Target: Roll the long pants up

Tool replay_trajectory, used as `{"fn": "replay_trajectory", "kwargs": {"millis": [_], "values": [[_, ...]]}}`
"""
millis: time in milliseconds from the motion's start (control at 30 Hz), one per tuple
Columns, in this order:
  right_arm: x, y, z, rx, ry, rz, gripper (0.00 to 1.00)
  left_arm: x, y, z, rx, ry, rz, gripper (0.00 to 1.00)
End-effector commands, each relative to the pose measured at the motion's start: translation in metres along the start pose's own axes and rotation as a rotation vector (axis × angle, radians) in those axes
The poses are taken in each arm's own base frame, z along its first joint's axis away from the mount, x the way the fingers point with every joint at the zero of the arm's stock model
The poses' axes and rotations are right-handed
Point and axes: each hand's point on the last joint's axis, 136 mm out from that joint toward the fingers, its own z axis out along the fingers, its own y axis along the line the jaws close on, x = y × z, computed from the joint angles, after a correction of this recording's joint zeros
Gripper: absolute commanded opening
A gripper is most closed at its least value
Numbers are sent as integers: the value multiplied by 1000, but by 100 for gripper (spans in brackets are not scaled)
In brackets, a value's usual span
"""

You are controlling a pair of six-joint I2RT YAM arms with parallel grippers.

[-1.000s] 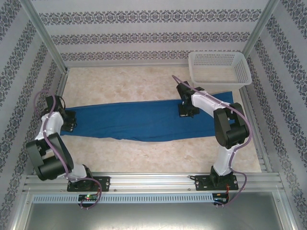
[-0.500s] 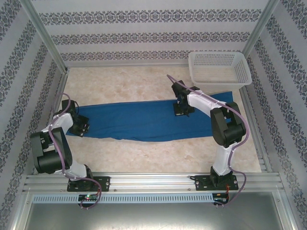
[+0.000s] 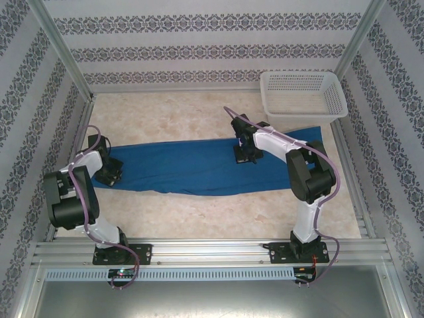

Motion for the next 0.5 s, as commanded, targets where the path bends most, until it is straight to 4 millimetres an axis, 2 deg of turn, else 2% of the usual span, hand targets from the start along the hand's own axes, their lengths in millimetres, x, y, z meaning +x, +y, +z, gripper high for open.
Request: {"fn": "replay_trajectory", "kwargs": {"millis": [0, 200, 467], "values": [[9, 9, 1, -17, 19, -19, 0, 2, 8, 13, -84, 27, 10, 0], [40, 20, 9, -16, 63, -39, 0, -6, -17, 28, -86, 57, 29, 0], [89, 45, 15, -20, 124, -88, 0, -25, -63, 24, -13, 34, 52, 0]]}}
